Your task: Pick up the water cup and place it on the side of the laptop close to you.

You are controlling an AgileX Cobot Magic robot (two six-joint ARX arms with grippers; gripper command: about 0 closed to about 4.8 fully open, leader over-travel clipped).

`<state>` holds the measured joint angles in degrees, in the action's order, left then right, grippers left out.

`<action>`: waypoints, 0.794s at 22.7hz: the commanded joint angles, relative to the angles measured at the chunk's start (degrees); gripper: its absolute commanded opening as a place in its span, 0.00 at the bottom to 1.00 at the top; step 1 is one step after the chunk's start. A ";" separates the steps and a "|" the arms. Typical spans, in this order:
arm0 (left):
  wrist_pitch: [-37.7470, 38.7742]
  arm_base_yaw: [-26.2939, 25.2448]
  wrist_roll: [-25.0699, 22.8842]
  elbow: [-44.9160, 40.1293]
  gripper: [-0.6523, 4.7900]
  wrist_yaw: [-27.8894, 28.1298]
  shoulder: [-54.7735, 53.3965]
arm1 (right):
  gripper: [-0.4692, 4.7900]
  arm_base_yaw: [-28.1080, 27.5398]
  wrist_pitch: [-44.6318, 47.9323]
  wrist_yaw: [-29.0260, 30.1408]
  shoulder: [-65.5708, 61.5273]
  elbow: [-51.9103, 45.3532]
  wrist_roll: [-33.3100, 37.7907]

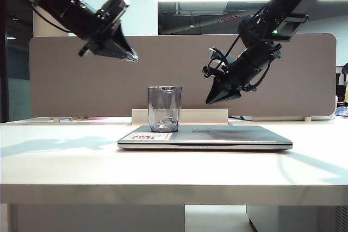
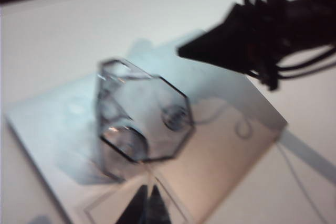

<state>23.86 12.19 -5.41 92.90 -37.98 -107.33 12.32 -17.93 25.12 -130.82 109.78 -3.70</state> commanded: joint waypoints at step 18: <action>3.89 6.47 -3.17 0.15 0.11 24.26 -2.80 | 0.09 6.10 -5.46 0.09 -0.07 0.35 0.68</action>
<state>28.34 18.63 -8.16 92.90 -14.17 -110.26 18.22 -22.85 25.08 -131.11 109.86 -3.03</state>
